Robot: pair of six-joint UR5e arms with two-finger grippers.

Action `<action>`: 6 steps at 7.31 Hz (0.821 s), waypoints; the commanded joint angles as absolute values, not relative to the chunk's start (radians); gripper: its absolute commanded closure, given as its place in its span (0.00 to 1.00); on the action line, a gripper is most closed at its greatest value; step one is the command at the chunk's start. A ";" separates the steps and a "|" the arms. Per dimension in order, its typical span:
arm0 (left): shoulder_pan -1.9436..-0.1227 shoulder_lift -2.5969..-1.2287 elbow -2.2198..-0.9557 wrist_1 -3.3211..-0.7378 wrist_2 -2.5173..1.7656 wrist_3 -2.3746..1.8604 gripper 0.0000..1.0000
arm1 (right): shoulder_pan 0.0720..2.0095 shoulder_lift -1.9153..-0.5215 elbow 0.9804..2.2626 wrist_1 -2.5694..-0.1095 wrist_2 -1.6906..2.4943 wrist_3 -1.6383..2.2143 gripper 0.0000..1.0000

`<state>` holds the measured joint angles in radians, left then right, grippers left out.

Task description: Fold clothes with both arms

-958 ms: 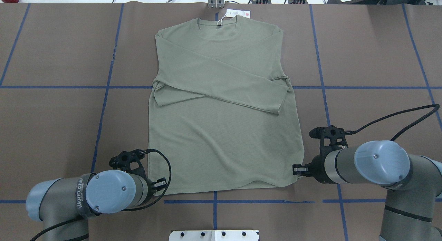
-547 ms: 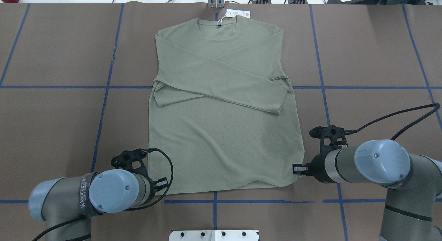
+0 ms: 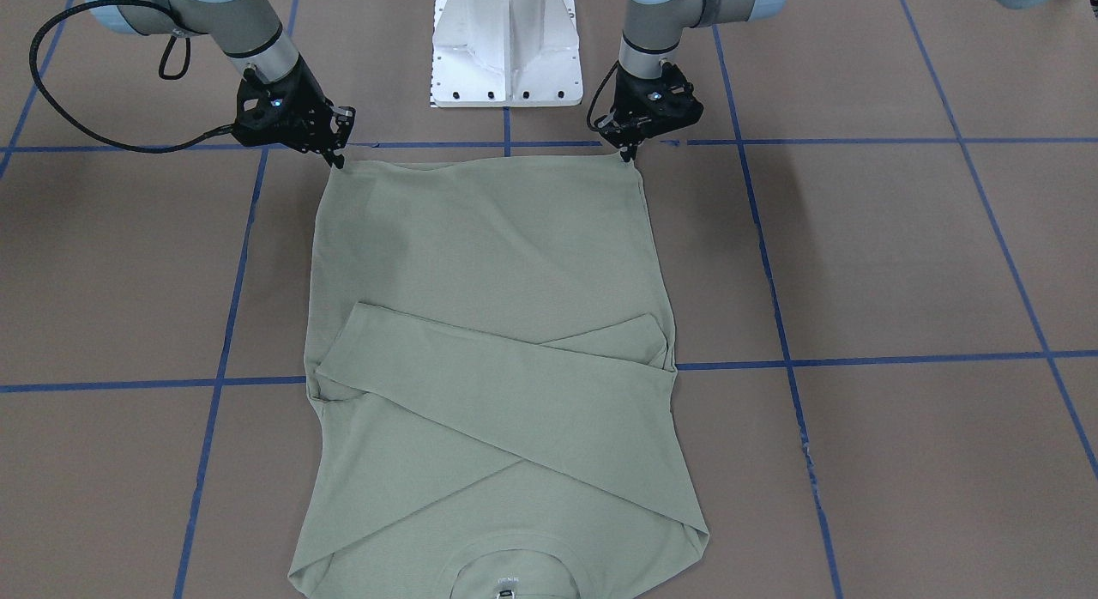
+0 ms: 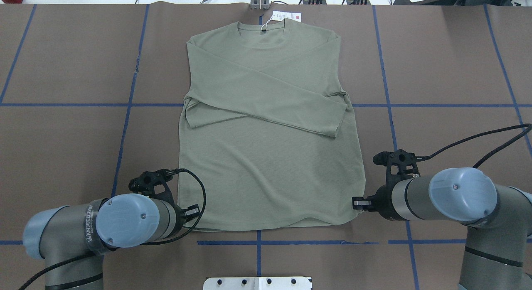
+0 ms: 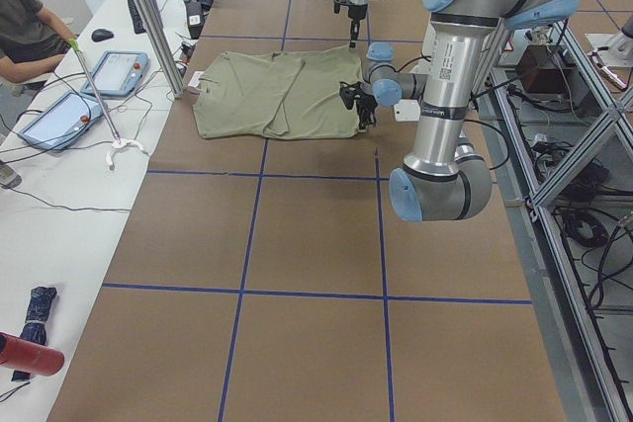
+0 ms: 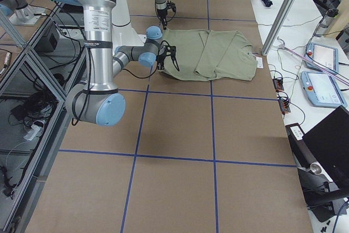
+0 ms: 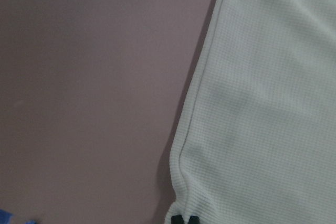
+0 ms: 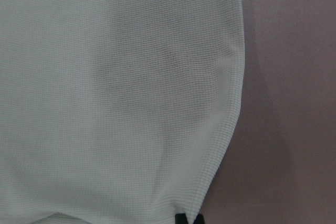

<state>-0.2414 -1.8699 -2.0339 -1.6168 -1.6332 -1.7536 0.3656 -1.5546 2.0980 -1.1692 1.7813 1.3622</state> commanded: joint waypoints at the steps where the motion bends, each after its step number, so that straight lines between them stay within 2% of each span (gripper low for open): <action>1: -0.227 -1.842 -2.126 -1.553 -1.631 -1.744 1.00 | 0.368 -1.581 2.150 -1.169 1.808 1.362 1.00; 3: -0.148 -1.839 -2.251 -1.410 -1.631 -1.762 1.00 | 0.368 -1.630 2.200 -1.169 1.839 1.362 1.00; 6: -0.037 -1.841 -2.365 -1.287 -1.631 -1.839 1.00 | 0.370 -1.682 2.267 -1.169 1.932 1.385 1.00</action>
<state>-0.0833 -1.8398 -2.3244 -1.3342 -1.6306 -1.8037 0.3687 -1.6541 2.2314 -1.1689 1.8776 1.3784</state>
